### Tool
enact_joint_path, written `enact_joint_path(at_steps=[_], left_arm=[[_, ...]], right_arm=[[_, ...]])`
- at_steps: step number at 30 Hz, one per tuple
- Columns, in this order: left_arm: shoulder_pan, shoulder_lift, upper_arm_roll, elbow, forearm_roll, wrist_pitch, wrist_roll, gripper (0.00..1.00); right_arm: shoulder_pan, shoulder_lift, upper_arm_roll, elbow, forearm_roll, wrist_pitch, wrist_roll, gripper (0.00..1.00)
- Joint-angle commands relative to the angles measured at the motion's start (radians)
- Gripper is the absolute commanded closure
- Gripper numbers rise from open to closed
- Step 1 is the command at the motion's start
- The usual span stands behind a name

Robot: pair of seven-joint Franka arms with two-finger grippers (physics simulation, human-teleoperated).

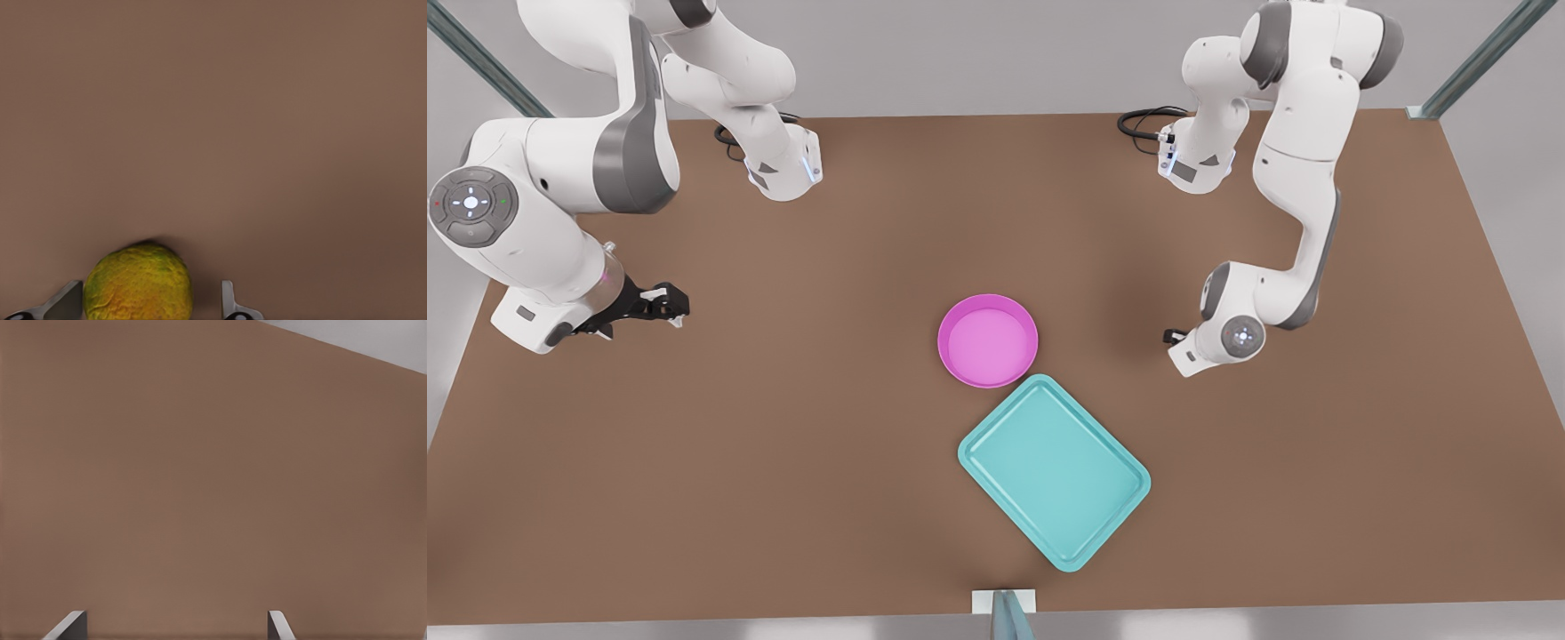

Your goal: Place the orange on the plate with the left arm and the plate on the tray with the right arm

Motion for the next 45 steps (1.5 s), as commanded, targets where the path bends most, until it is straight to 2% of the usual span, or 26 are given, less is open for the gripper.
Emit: enact_joint_path(at_steps=[1, 2, 3, 4, 5, 9, 12, 14, 17, 18, 20, 23, 24, 25, 28, 29, 30, 32, 34, 35, 36, 37, 38, 39, 40, 45], left_arm=[[0.0, 0.009, 0.0, 0.001, 0.002, 0.015, -0.027, 0.0], [0.0, 0.012, 0.0, 0.001, 0.002, 0.016, -0.027, 0.09], [0.0, 0.012, 0.0, 0.001, 0.002, 0.016, -0.027, 0.31], [0.0, 0.012, 0.0, 0.001, 0.002, 0.016, -0.027, 0.4], [0.0, 0.014, 0.0, 0.001, 0.002, 0.016, -0.027, 0.44], [0.0, -0.014, 0.0, 0.004, 0.002, 0.006, -0.041, 0.45], [-0.06, -0.055, -0.003, 0.129, 0.002, -0.19, -0.142, 0.45], [-0.26, 0.001, -0.003, 0.35, -0.043, -0.384, -0.403, 0.45], [-0.498, 0.142, -0.003, 0.572, -0.153, -0.427, -0.703, 0.45], [-0.532, 0.216, -0.017, 0.671, -0.205, -0.427, -0.753, 0.45], [-0.544, 0.282, -0.064, 0.761, -0.215, -0.425, -0.823, 0.45], [-0.56, 0.357, -0.064, 0.847, -0.215, -0.407, -0.863, 0.42], [-0.566, 0.375, -0.064, 0.875, -0.216, -0.405, -0.866, 0.24], [-0.566, 0.374, -0.064, 0.878, -0.206, -0.408, -0.862, 0.0], [-0.555, 0.322, -0.037, 0.869, -0.195, -0.54, -0.816, 0.0], [-0.551, 0.258, 0.059, 0.869, -0.207, -0.693, -0.684, 0.0], [-0.531, 0.158, 0.271, 0.869, -0.219, -0.93, -0.397, 0.0], [-0.523, 0.06, 0.584, 0.872, -0.219, -1.06, -0.047, 0.0], [-0.521, 0.035, 0.716, 0.877, -0.215, -1.053, 0.085, 0.0], [-0.505, 0.032, 0.733, 0.873, -0.212, -1.027, 0.122, 0.0], [-0.298, -0.098, 0.499, 0.84, -0.184, -0.996, 0.091, 0.0], [0.032, -0.21, 0.022, 0.78, 0.031, -0.981, 0.014, 0.0], [0.045, -0.342, 0.005, 0.651, 0.019, -0.823, -0.003, 0.0], [0.049, -0.321, 0.011, 0.678, 0.003, -0.908, 0.011, 0.0], [0.049, -0.286, 0.017, 0.745, 0.003, -0.935, 0.011, 0.0], [0.049, -0.287, 0.047, 0.745, -0.02, -0.935, 0.065, 0.0]], right_arm=[[0.0, -0.001, 0.0, 0.0, 0.001, 0.002, -0.001, 0.0], [0.0, -0.001, 0.0, 0.0, 0.001, 0.002, 0.001, 0.0], [0.0, -0.001, 0.0, 0.0, 0.001, -0.001, 0.001, 0.0], [0.0, -0.001, 0.0, 0.0, 0.001, -0.001, 0.001, 0.0], [0.0, -0.001, 0.002, 0.0, 0.001, -0.001, 0.007, 0.0], [0.0, -0.001, 0.0, 0.0, 0.001, -0.001, 0.007, 0.0], [0.0, -0.001, 0.002, 0.0, 0.001, -0.001, 0.007, 0.0], [0.001, -0.001, 0.002, 0.0, 0.001, -0.001, 0.012, 0.0], [0.001, 0.0, 0.003, 0.0, 0.001, -0.001, 0.012, 0.0], [0.0, 0.013, 0.003, 0.002, 0.001, -0.001, 0.012, 0.0], [0.0, 0.013, 0.003, 0.002, 0.001, -0.002, 0.012, 0.0], [0.0, 0.013, 0.003, 0.002, 0.001, -0.002, 0.012, 0.0], [0.0, 0.013, 0.003, 0.002, 0.001, -0.001, 0.012, 0.0], [0.001, 0.013, 0.003, 0.002, 0.001, -0.001, 0.012, 0.0], [0.001, 0.013, 0.003, 0.002, 0.001, -0.001, 0.015, 0.0], [0.001, 0.014, 0.003, 0.002, 0.001, -0.001, 0.015, 0.0], [0.001, 0.014, 0.005, 0.0, 0.001, -0.006, 0.015, 0.0], [0.041, 0.06, 0.017, -0.003, 0.033, -0.048, -0.028, 0.0], [0.028, 0.219, 0.019, 0.0, 0.288, -0.029, -0.034, 0.0], [0.029, 0.295, 0.02, -0.014, 0.353, 0.086, -0.034, 0.0], [0.035, 0.304, 0.041, -0.052, 0.421, 0.186, -0.034, 0.0], [0.035, 0.283, 0.046, -0.145, 0.494, 0.3, -0.041, 0.0], [0.032, 0.244, 0.057, -0.247, 0.531, 0.395, -0.062, 0.0], [0.034, 0.195, 0.058, -0.392, 0.583, 0.52, -0.116, 0.0], [0.034, 0.186, 0.068, -0.446, 0.6, 0.565, -0.145, 0.0], [0.038, 0.211, 0.173, -0.6, 0.659, 0.893, -0.142, 0.0]])
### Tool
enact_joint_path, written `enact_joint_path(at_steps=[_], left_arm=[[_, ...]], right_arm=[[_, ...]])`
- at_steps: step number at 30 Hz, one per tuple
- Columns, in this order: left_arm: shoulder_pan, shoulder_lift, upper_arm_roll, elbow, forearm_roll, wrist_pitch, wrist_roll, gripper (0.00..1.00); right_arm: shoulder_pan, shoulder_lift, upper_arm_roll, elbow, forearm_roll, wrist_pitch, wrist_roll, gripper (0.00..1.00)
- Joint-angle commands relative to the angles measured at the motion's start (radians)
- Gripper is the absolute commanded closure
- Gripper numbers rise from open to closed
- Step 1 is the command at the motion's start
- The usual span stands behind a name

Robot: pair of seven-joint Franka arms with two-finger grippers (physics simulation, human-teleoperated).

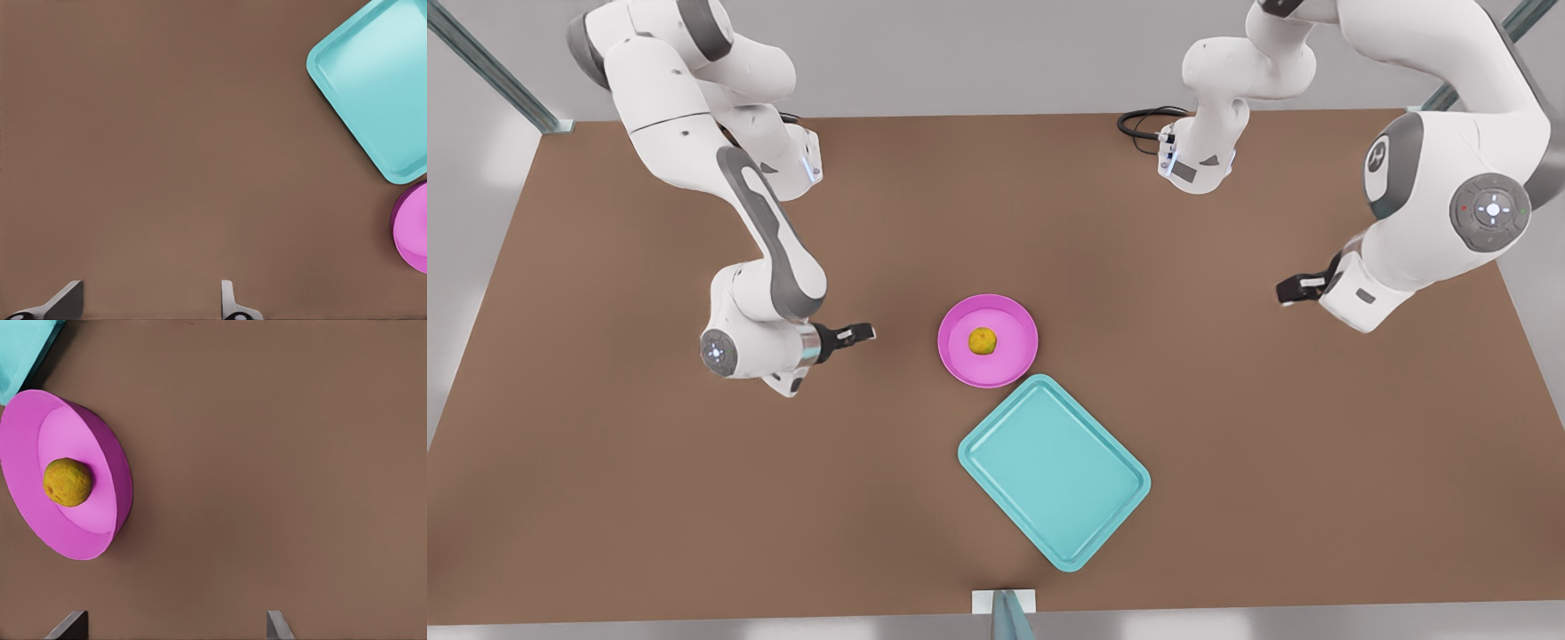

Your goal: Place the orange on the plate with the left arm and the plate on the tray with the right arm

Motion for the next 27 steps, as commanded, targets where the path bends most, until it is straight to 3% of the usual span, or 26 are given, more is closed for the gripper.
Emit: enact_joint_path(at_steps=[1, 9, 27], left_arm=[[0.008, -0.004, 0.019, -0.001, 0.007, -0.022, 0.293, 0.0], [0.008, -0.004, 0.026, -0.001, -0.007, -0.05, 0.294, 0.0], [0.006, -0.004, 0.027, 0.001, -0.025, -0.052, 0.283, 0.0]], right_arm=[[0.026, 0.023, 0.017, -0.018, 0.086, 0.356, -0.086, 0.0], [0.158, 0.162, 0.022, 0.008, 0.204, 0.505, -0.081, 0.0], [0.249, 0.247, 0.02, 0.057, 0.204, 0.499, -0.086, 0.0]])
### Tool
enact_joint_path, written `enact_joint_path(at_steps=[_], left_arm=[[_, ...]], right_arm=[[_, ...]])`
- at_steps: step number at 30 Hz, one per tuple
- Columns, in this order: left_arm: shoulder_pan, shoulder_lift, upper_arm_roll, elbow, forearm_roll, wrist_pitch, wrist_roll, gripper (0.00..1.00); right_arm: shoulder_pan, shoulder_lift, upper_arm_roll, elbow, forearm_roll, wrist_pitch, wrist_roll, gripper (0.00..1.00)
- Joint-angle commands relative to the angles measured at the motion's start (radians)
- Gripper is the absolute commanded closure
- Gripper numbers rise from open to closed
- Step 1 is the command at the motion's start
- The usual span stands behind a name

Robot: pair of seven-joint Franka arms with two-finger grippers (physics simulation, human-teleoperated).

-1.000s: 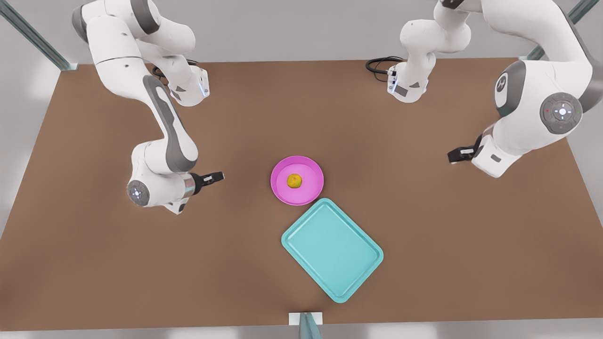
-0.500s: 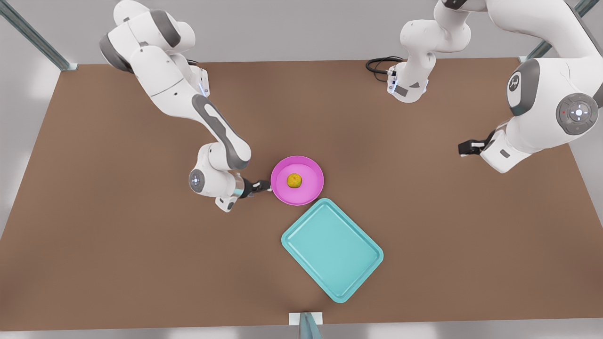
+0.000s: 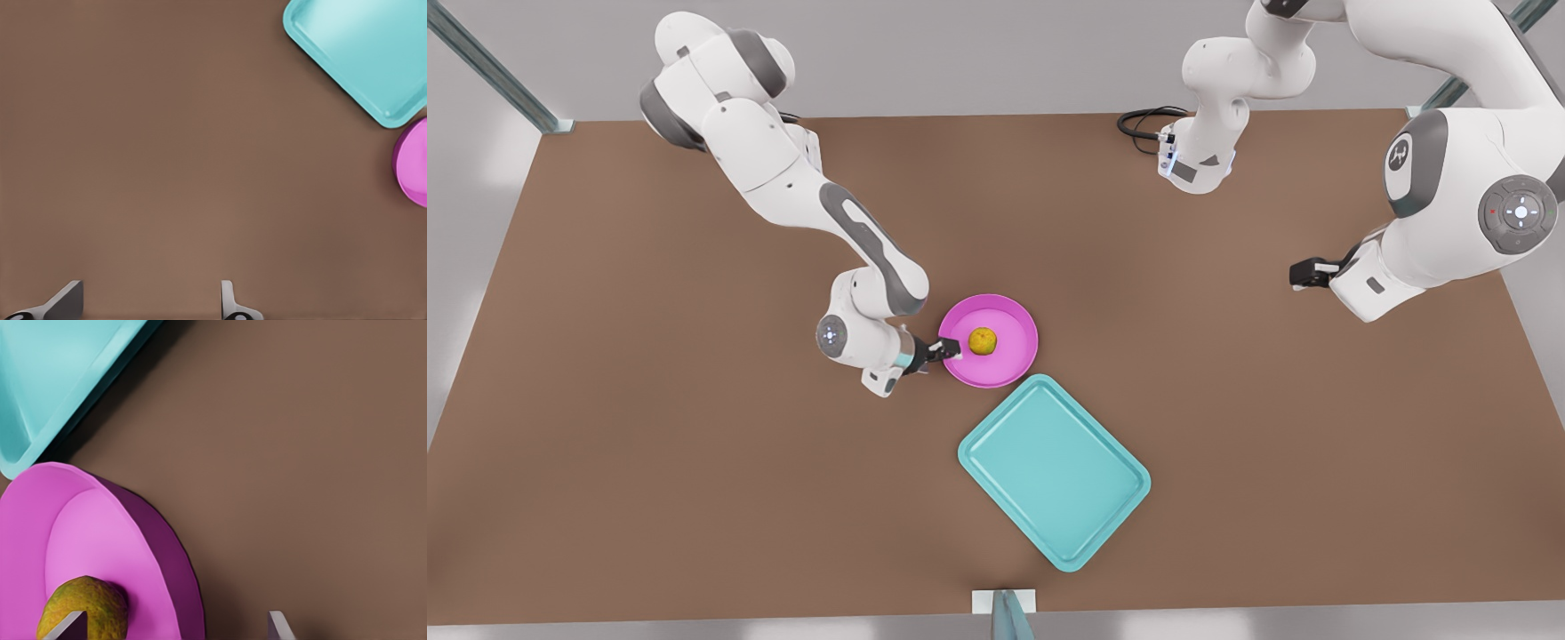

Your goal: Place the orange on the plate with the left arm and the plate on the tray with the right arm

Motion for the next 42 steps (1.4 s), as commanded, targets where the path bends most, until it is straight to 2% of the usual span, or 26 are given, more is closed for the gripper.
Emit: enact_joint_path(at_steps=[1, 5, 7, 12, 13, 14, 17, 19, 21, 24, 29, 35, 38, 42], left_arm=[[0.0, 0.0, 0.0, 0.0, 0.0, -0.002, 0.059, 0.0], [0.0, 0.0, 0.0, 0.0, 0.0, -0.002, 0.059, 0.0], [0.0, 0.0, 0.0, 0.0, 0.0, -0.002, 0.059, 0.0], [0.001, 0.001, 0.0, 0.0, 0.0, -0.003, 0.059, 0.0], [0.001, 0.001, 0.0, 0.0, 0.0, -0.002, 0.059, 0.0], [0.001, 0.001, 0.0, 0.0, -0.002, -0.002, 0.061, 0.0], [0.001, 0.0, 0.0, 0.0, 0.0, -0.003, 0.061, 0.0], [0.0, 0.0, 0.0, 0.0, 0.0, -0.003, 0.061, 0.0], [0.0, 0.0, 0.0, 0.0, 0.0, -0.003, 0.061, 0.0], [0.001, 0.0, 0.0, 0.0, -0.002, -0.003, 0.061, 0.0], [0.001, 0.0, 0.0, 0.0, -0.002, -0.002, 0.061, 0.0], [0.001, 0.0, 0.02, 0.0, -0.033, -0.003, 0.066, 0.0], [0.001, 0.0, 0.022, 0.0, -0.031, -0.003, 0.066, 0.0], [0.001, 0.001, 0.022, 0.0, -0.03, -0.003, 0.069, 0.0]], right_arm=[[0.01, -0.002, 0.0, 0.001, 0.002, -0.005, -0.029, 0.0], [0.028, 0.003, 0.0, 0.001, 0.002, -0.007, -0.034, 0.17], [0.03, 0.017, 0.0, 0.007, 0.002, -0.008, -0.035, 0.17], [0.031, 0.037, 0.0, 0.015, -0.003, -0.008, -0.038, 0.25], [0.031, 0.038, 0.0, 0.015, -0.001, -0.01, -0.052, 0.3], [0.031, 0.037, 0.0, 0.015, -0.003, -0.011, -0.052, 0.41], [0.03, 0.035, 0.0, 0.016, -0.001, -0.025, -0.051, 0.51], [0.03, 0.033, 0.0, 0.016, -0.001, -0.025, -0.054, 0.67], [0.03, 0.033, 0.0, 0.016, -0.001, -0.033, -0.054, 0.74], [0.028, 0.03, 0.0, 0.024, -0.003, -0.048, -0.063, 0.79], [0.025, 0.023, 0.0, 0.053, -0.003, -0.073, -0.072, 0.79], [-0.031, 0.01, -0.002, 0.177, 0.0, -0.163, -0.061, 0.79], [-0.041, 0.067, -0.009, 0.349, 0.002, -0.223, -0.052, 0.79], [-0.036, 0.291, -0.014, 0.676, -0.012, -0.296, -0.054, 0.79]])
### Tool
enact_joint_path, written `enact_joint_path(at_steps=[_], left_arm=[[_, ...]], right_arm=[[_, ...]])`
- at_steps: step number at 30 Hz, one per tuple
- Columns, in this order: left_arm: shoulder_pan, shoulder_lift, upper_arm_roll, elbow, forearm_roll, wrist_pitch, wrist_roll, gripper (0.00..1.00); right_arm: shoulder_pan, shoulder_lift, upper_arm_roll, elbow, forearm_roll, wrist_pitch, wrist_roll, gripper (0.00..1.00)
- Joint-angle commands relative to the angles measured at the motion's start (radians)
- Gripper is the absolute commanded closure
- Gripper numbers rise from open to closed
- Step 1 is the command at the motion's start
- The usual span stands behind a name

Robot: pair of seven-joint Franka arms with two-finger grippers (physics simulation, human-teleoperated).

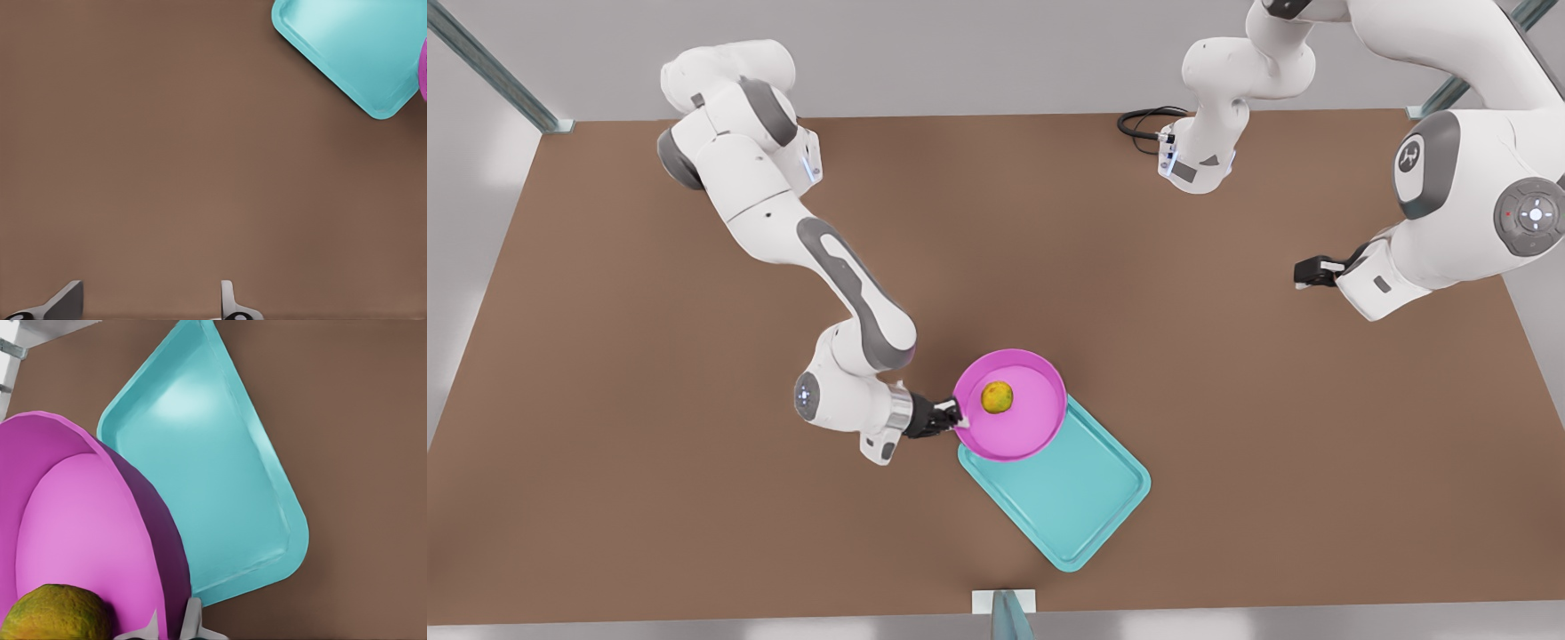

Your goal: Place the orange on the plate with the left arm and the plate on the tray with the right arm

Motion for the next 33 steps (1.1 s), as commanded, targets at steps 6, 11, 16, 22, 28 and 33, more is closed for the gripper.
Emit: enact_joint_path(at_steps=[6, 11, 16, 22, 28, 33], left_arm=[[0.0, 0.001, 0.0, 0.0, -0.001, 0.0, 0.013, 0.0], [0.0, 0.001, 0.0, 0.0, -0.002, 0.0, 0.012, 0.0], [0.0, -0.001, 0.0, 0.0, -0.001, -0.002, 0.009, 0.0], [0.0, 0.005, -0.001, 0.0, -0.004, 0.0, 0.009, 0.0], [0.003, 0.056, 0.0, 0.0, -0.025, -0.037, 0.024, 0.0], [0.002, 0.09, -0.001, 0.002, -0.022, -0.013, 0.026, 0.0]], right_arm=[[0.03, 0.246, -0.007, 0.336, -0.006, -0.062, 0.012, 0.79], [0.079, 0.33, 0.0, 0.39, 0.0, 0.1, 0.012, 0.79], [0.088, 0.385, -0.001, 0.459, 0.003, 0.123, 0.006, 0.79], [0.089, 0.375, 0.02, 0.459, 0.005, 0.114, 0.0, 0.0], [0.092, 0.249, -0.033, 0.422, -0.009, -0.042, 0.006, 0.0], [0.056, -0.036, -0.543, 0.422, -0.38, -0.998, -0.087, 0.0]])
